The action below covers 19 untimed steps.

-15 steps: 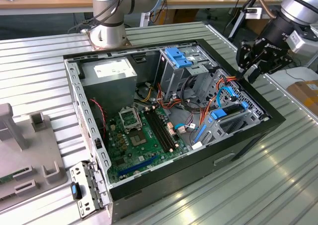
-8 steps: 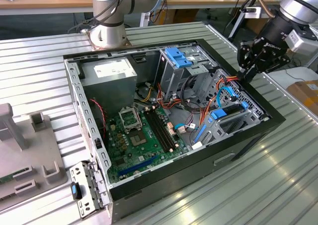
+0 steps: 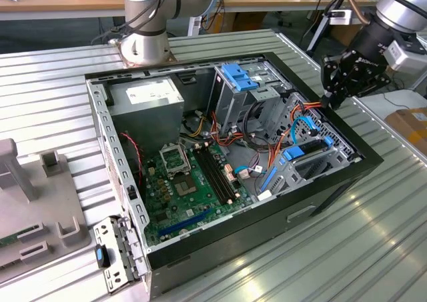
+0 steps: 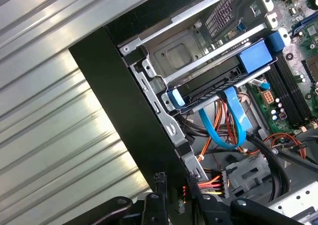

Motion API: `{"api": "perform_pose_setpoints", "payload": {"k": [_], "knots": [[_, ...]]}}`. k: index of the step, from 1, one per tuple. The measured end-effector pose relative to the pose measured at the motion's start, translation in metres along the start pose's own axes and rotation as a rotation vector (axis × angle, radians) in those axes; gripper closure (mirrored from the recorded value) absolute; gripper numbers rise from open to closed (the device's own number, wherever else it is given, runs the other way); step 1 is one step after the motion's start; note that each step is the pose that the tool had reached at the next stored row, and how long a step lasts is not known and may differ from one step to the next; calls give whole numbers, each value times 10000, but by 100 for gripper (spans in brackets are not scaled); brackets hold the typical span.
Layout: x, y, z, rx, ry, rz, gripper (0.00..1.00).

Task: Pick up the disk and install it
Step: 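Insert the first disk wire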

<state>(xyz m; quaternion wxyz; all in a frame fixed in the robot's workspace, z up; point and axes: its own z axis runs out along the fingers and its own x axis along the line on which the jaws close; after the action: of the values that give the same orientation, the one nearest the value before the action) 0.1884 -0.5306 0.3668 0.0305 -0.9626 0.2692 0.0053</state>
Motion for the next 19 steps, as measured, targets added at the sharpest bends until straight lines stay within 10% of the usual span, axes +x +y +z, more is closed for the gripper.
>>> {"api": "perform_pose_setpoints", "payload": {"k": [8, 12, 19], "knots": [[-86, 71, -1, 319, 522, -81, 71], [-117, 98, 16, 419, 673, -219, 71], [-119, 100, 22, 431, 685, -266, 80]]}}
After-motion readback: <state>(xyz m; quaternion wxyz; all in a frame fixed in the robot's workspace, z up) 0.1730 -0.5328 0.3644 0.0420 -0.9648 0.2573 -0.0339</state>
